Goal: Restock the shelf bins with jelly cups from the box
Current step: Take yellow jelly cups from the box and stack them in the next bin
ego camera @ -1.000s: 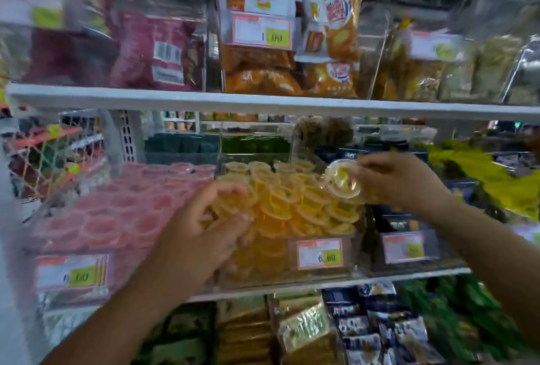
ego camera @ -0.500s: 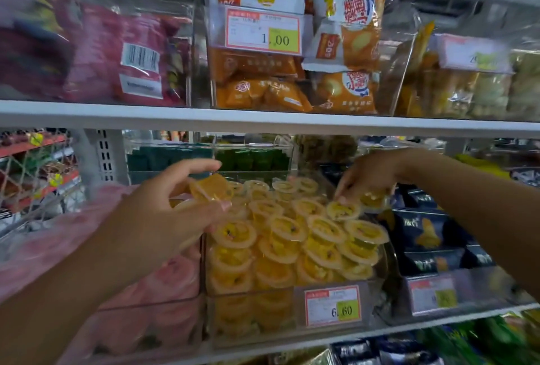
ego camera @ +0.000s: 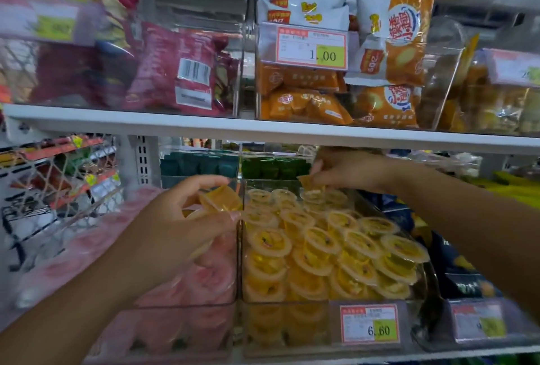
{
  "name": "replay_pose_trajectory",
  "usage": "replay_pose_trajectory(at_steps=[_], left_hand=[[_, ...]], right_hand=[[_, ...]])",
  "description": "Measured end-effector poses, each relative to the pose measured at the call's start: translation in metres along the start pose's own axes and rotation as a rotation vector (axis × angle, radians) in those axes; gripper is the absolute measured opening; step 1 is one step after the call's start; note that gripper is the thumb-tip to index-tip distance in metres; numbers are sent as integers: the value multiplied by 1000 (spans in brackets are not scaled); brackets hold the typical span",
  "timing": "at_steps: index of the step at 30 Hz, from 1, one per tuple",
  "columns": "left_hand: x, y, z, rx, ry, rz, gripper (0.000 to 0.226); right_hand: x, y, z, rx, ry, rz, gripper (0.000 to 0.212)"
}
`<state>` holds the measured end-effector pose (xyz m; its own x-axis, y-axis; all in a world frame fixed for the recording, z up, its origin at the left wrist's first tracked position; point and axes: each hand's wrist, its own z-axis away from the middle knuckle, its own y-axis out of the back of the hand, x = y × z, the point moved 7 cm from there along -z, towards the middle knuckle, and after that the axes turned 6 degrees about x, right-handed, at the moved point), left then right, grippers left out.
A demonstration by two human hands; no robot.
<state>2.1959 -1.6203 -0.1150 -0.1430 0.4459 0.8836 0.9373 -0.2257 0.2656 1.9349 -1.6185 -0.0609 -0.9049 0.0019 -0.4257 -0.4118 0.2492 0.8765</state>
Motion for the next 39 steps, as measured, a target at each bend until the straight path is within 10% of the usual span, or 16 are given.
replay_pose_trajectory(at_steps=[13,18,24,28,39], left_hand=[[-12,30,-9,63,-43,-127,58],[-13,18,-16,52,-40,-212,64],[5,-12,-40,69,-130,-493,86],[21,-33,-54,67,-208,-642,85],[-18,-20,-63,-14,64,-62,34]], right_hand=[[-21,-91,-58,-277,11,-252,13],[-32,-66,-48,-143,88,-108,19],[-72,-53,-8,-264,126,-640,52],[-73,-53,-6,-107,114,-514,28],[25,-47,-42,-53,-358,-417,9]])
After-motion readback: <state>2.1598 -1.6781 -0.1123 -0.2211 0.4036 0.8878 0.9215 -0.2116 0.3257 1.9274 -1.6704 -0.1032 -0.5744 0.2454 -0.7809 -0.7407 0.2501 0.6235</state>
